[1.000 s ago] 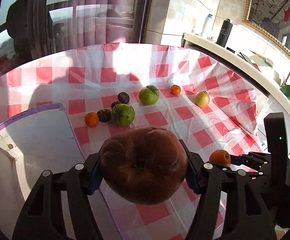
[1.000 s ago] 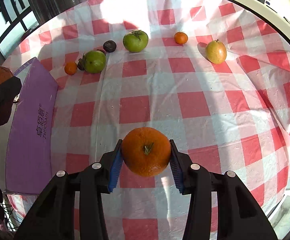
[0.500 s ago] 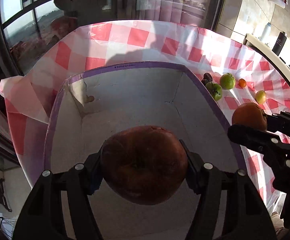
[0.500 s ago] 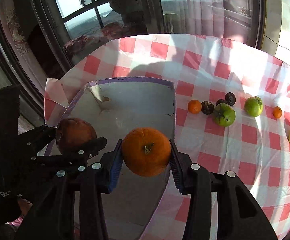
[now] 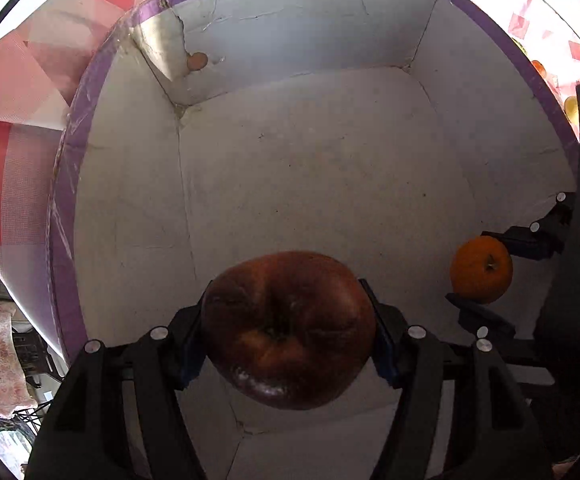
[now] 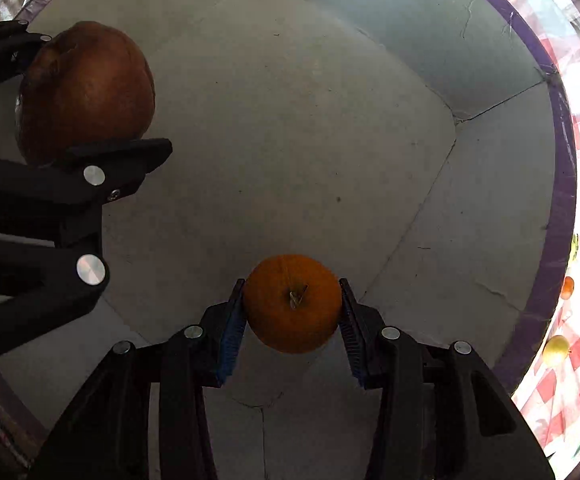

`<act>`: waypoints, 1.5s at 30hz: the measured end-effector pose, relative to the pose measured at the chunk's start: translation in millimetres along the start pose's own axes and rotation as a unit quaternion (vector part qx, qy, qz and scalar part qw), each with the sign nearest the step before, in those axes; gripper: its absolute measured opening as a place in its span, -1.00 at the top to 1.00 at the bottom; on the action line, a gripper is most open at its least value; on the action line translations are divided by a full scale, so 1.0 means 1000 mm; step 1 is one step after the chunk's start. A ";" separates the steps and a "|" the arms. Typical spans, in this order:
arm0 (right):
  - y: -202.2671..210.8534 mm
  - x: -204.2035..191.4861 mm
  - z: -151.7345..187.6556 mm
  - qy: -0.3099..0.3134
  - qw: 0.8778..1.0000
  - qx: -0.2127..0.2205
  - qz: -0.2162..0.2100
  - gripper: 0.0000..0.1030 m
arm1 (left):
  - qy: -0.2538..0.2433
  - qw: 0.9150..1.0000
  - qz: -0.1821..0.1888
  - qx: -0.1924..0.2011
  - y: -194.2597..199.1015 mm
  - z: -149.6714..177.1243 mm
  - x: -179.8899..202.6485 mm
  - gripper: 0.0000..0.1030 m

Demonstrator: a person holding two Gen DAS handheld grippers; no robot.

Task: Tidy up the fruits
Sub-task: 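Carry the red apple and orange into the white box with both tools, then open the left tool dropping the apple while the right tool releases the orange, then grasp the large green apple with the left tool while the right tool grasps a yellow pear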

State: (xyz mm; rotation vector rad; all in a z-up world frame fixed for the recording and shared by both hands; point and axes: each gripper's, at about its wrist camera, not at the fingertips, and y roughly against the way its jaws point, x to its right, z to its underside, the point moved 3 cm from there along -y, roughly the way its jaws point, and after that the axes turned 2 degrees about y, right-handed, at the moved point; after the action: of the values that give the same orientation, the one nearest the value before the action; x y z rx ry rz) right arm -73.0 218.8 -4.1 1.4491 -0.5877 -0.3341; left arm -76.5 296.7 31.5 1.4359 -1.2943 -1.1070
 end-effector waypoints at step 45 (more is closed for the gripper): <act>0.144 0.209 0.115 -0.416 0.869 0.266 -0.025 -0.90 | 0.050 0.950 0.029 0.306 0.152 -0.075 0.044 -0.96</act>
State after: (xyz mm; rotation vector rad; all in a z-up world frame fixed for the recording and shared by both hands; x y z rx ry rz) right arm 14.0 24.2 175.5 1.8260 -1.4264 -0.9135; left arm -32.6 246.4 193.1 1.8525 -1.6796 -0.5970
